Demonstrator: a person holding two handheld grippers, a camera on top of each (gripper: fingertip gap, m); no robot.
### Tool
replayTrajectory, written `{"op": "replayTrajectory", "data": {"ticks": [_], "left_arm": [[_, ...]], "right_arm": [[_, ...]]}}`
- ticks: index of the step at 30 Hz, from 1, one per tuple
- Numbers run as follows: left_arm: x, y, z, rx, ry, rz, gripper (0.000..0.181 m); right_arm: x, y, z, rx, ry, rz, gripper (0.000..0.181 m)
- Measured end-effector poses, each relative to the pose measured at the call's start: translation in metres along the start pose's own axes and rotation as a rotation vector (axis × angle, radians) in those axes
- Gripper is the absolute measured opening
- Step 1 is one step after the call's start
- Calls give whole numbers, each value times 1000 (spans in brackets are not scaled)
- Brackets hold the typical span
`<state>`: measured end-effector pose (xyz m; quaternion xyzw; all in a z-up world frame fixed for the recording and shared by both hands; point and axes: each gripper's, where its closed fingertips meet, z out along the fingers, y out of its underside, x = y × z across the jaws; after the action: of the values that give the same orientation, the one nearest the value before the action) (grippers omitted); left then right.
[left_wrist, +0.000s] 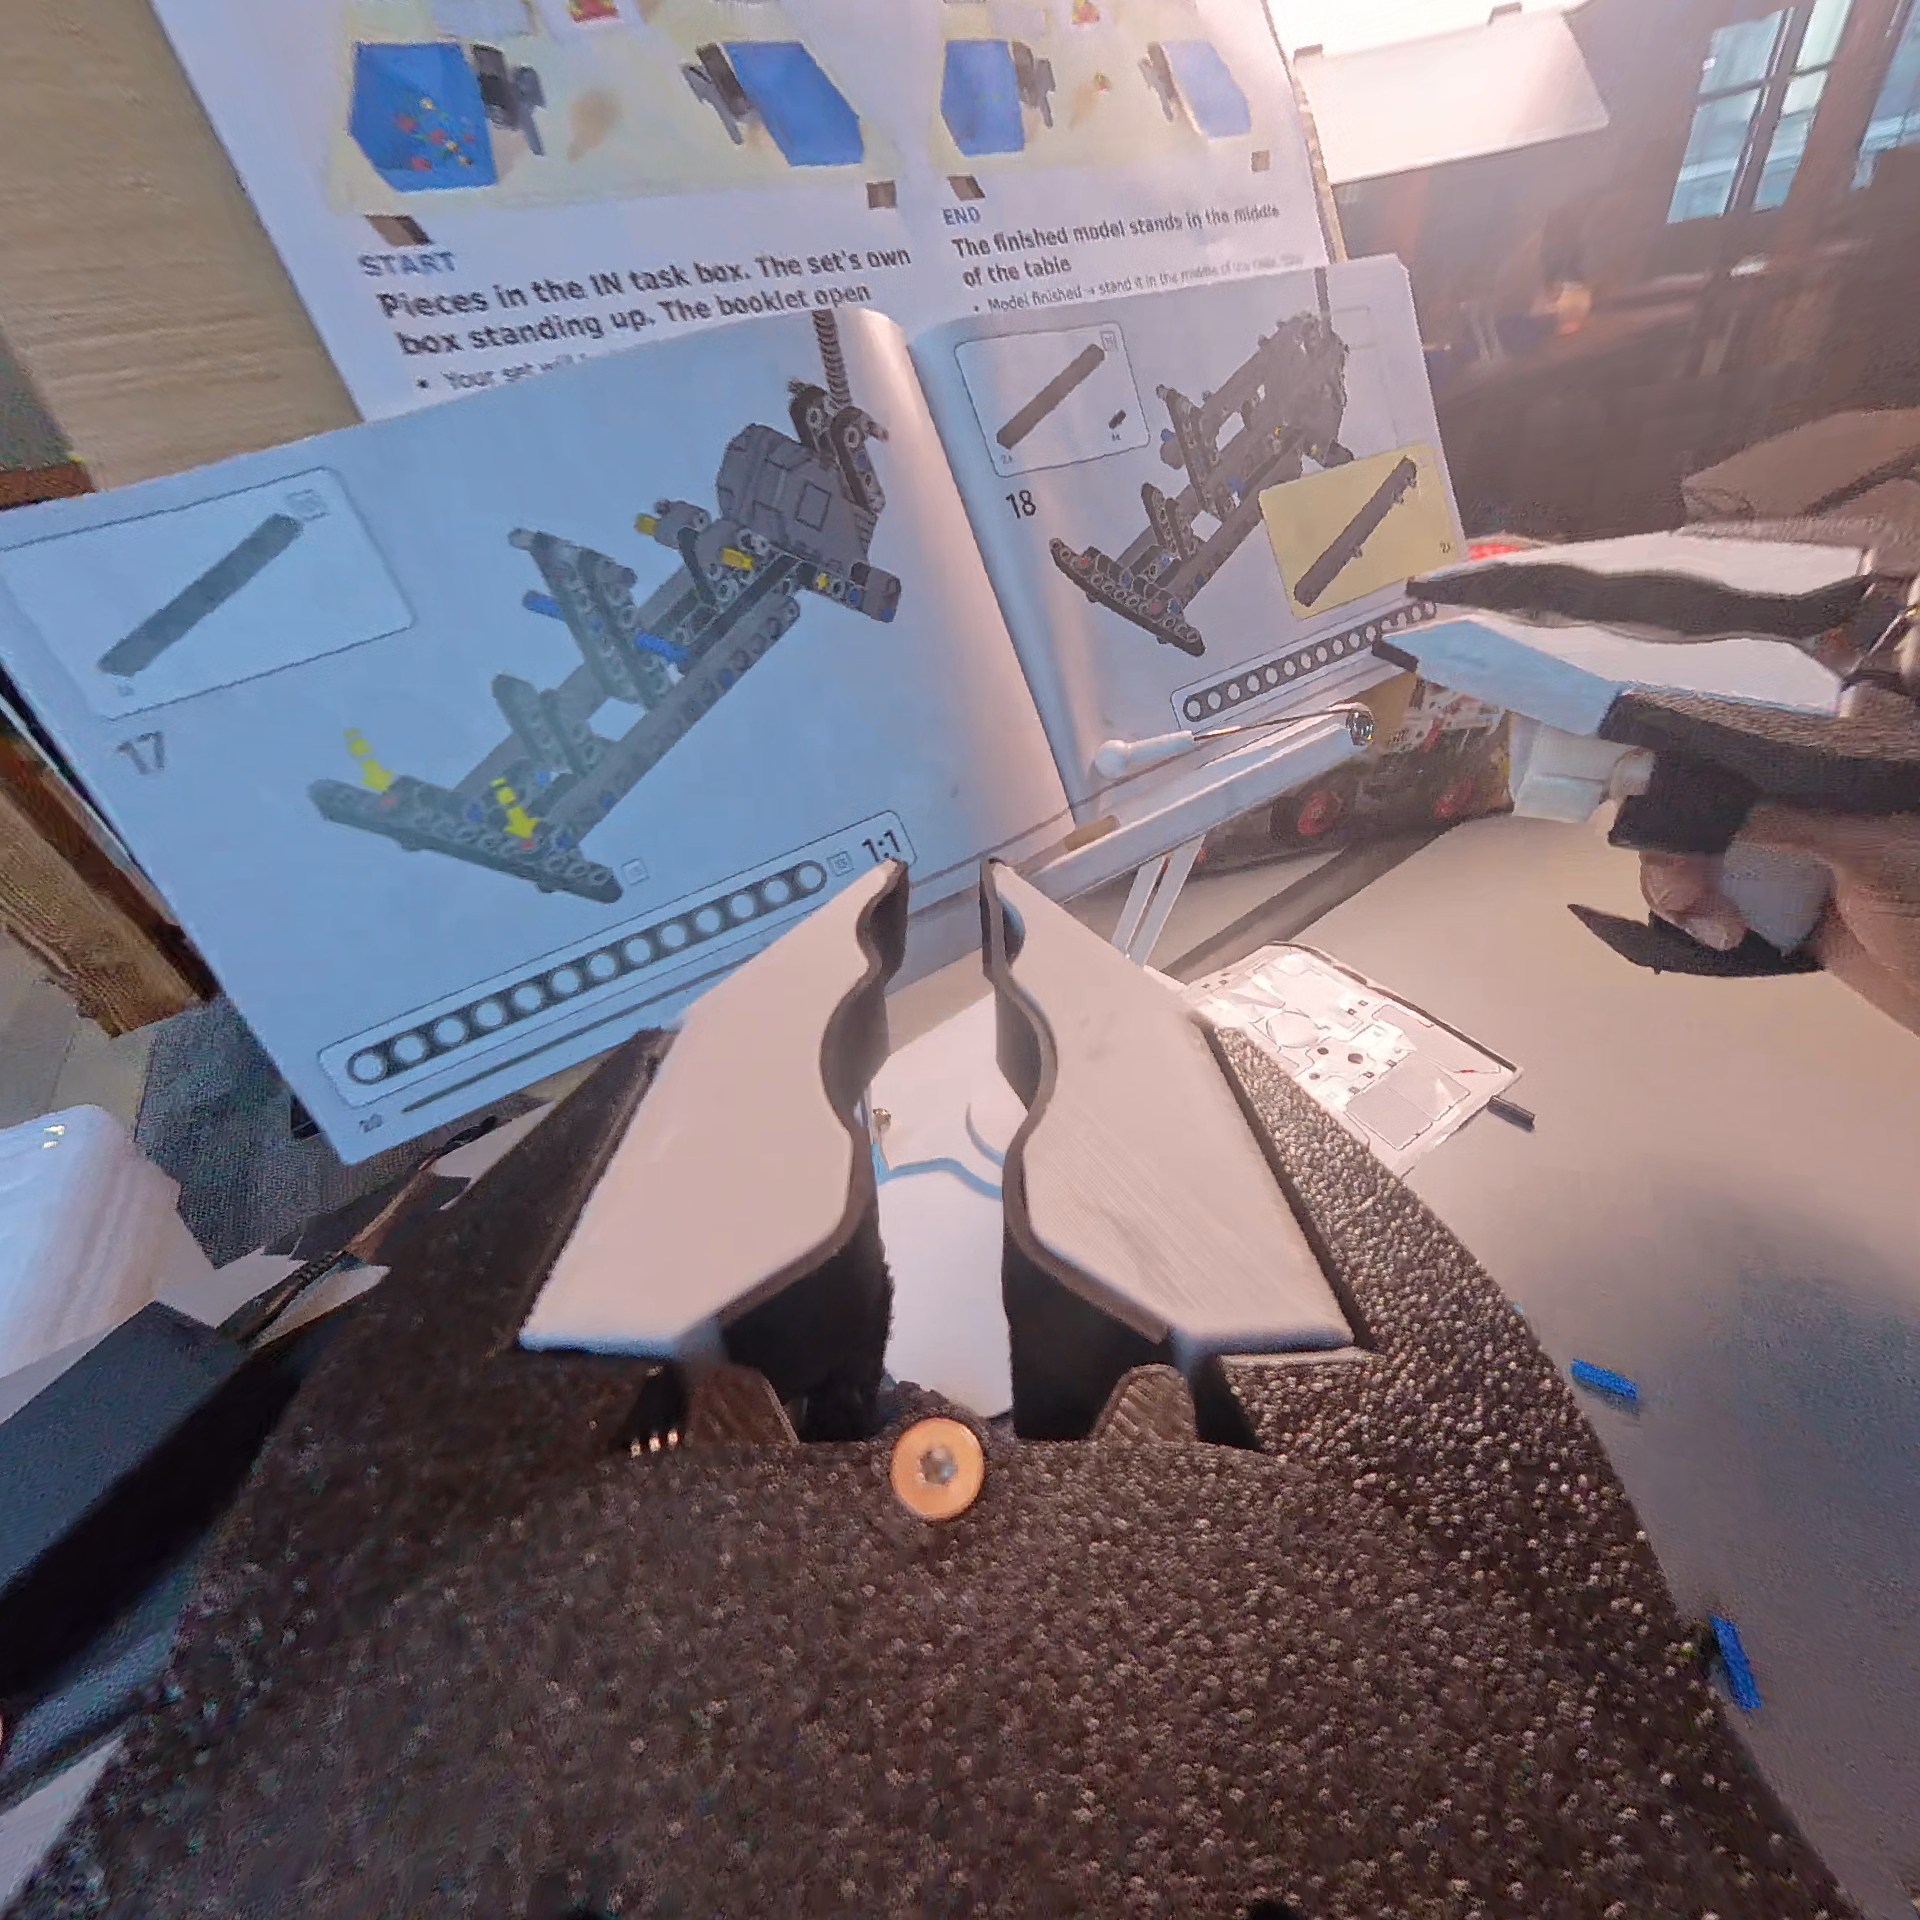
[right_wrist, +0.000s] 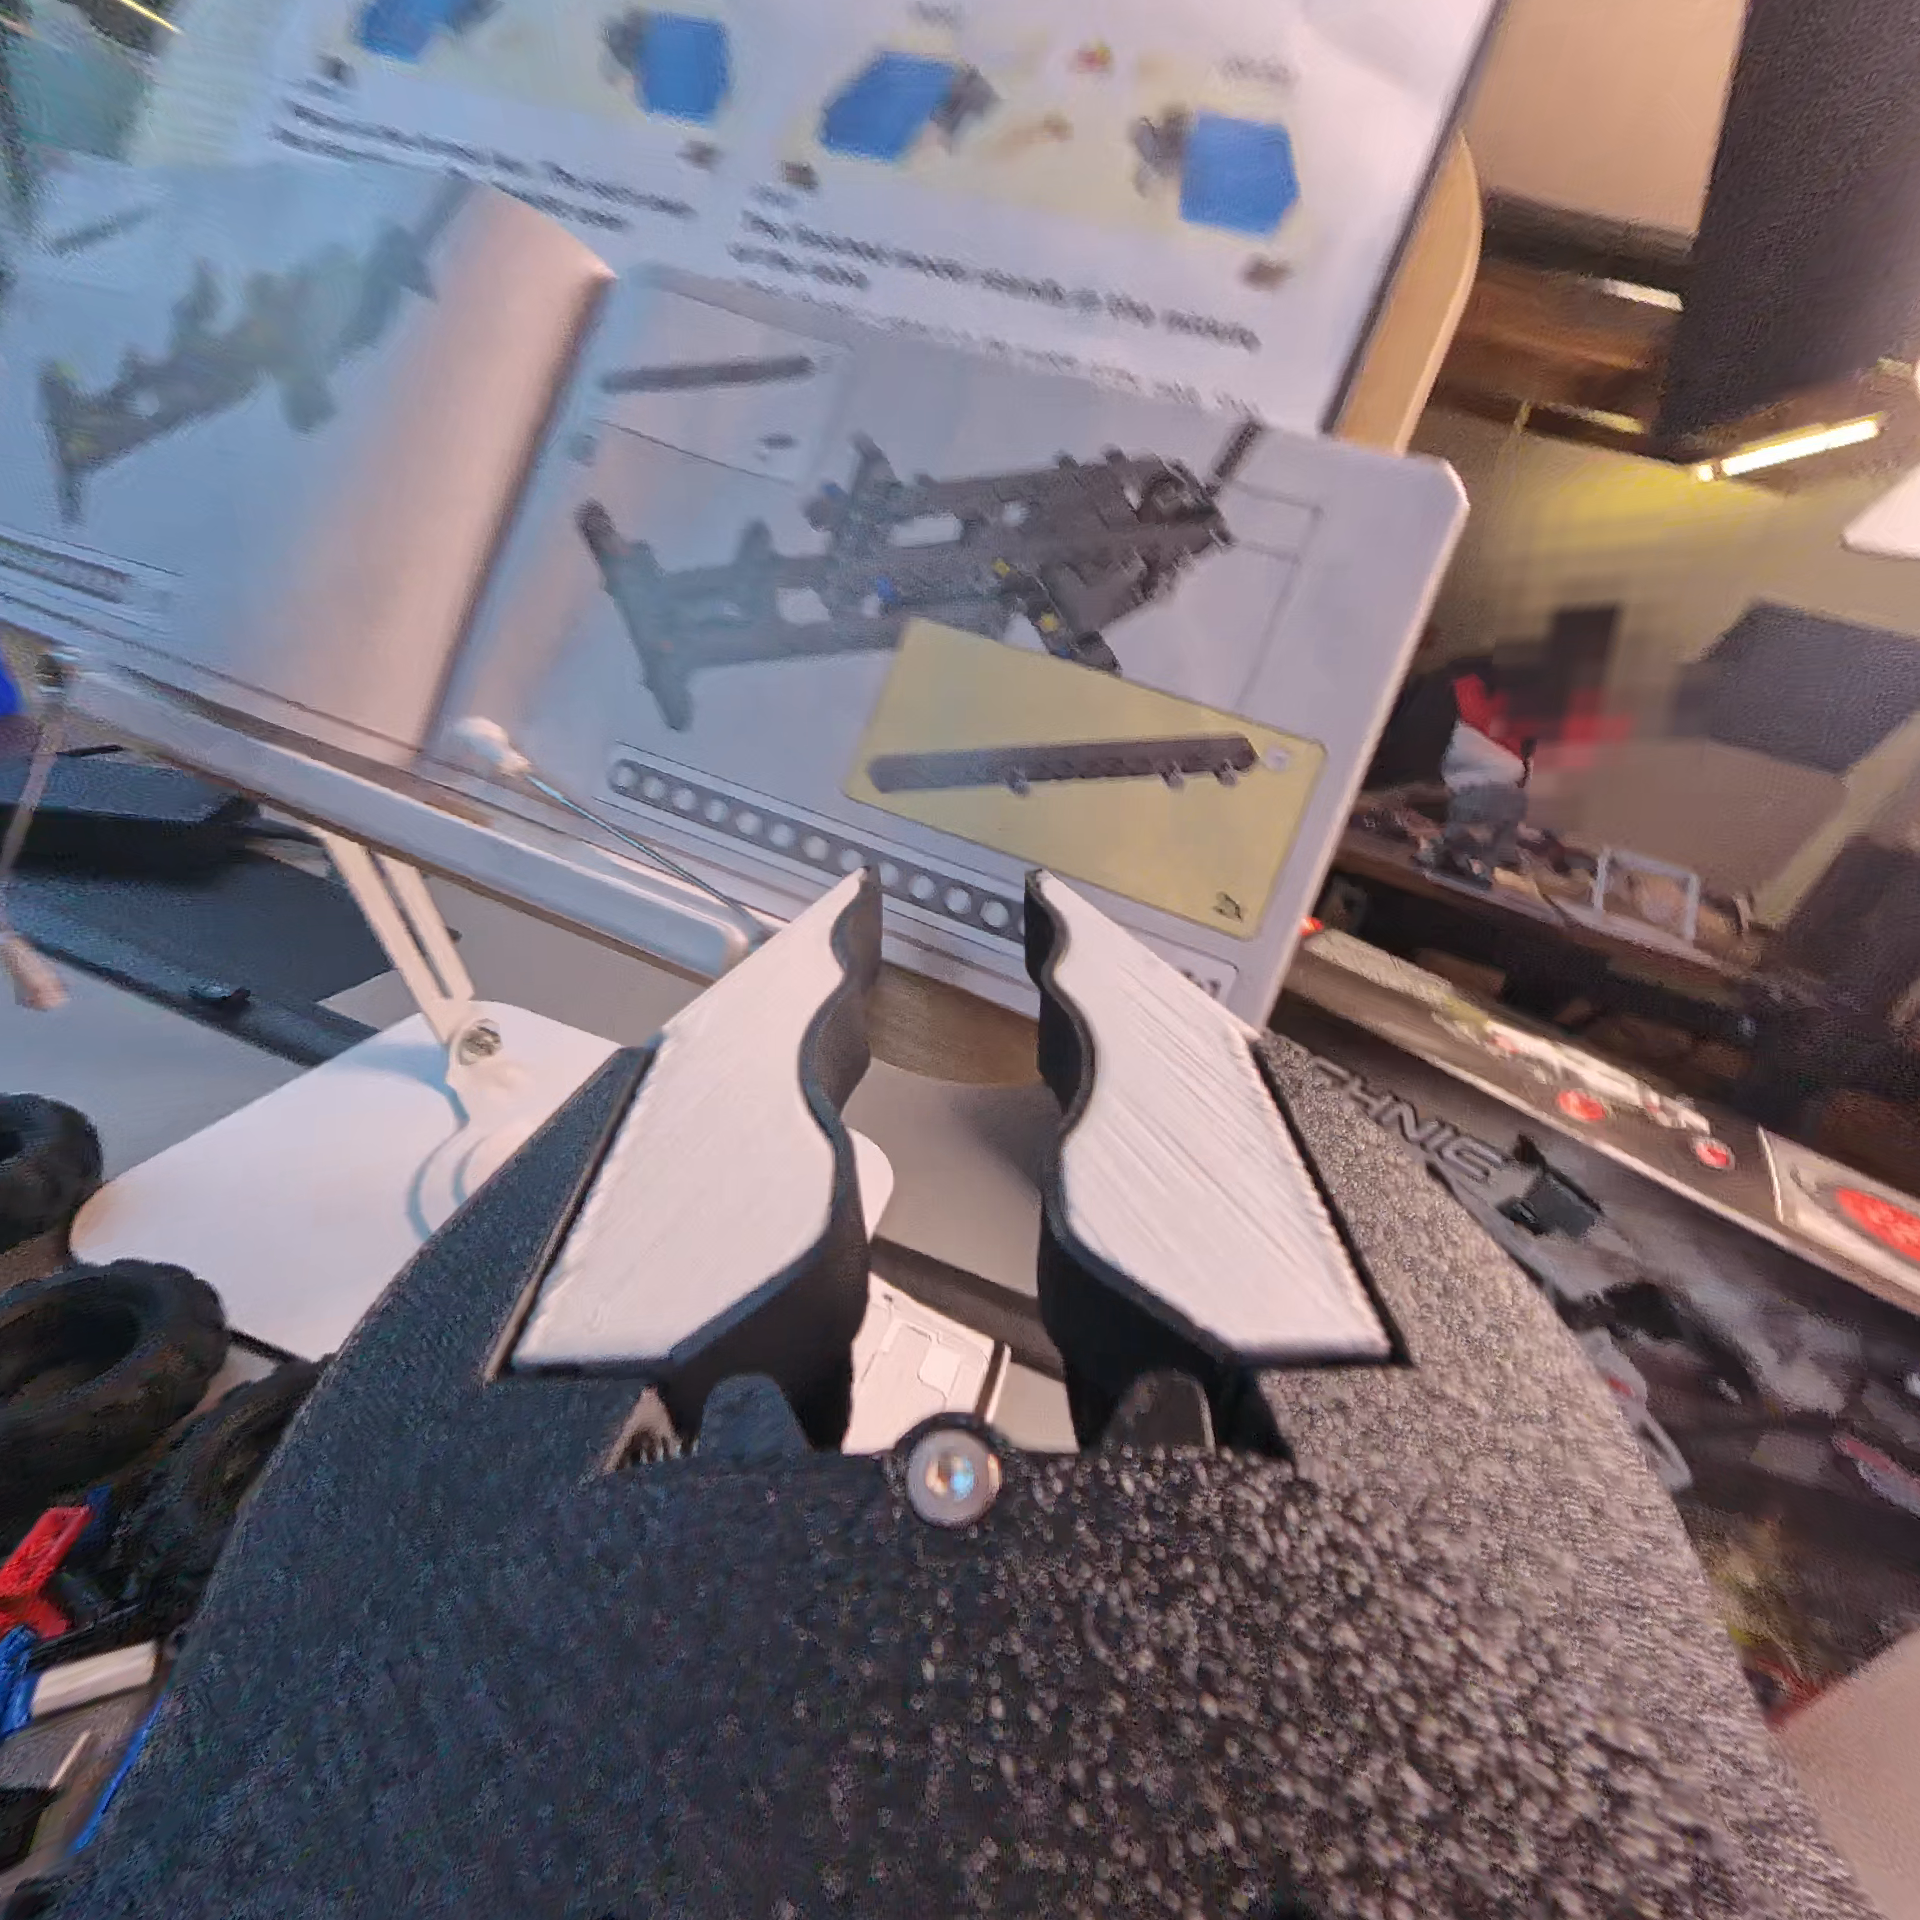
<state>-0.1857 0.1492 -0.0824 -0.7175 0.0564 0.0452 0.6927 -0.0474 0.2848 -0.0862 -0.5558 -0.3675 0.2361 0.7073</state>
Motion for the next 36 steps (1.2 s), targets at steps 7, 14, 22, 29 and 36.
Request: {"op": "replayTrajectory", "data": {"ticks": [7,14,22,29,36], "left_arm": [[-8,-11,-21,88,-50,-6,15],[6,-17,-28,97,1,-17,20],[48,-35,-56,102,108,38,32],[102,-16,-103,72,269,31,52],[155,57,-161,-85,425,-93,63]], "right_arm": [[18,11,12,-39,62,65,14],[20,14,12,-89,11,56,15],[15,-8,-1,-34,-42,28,27],[14,-26,-10,-5,-34,23,25],[14,-16,11,-39,82,0,6]]}}
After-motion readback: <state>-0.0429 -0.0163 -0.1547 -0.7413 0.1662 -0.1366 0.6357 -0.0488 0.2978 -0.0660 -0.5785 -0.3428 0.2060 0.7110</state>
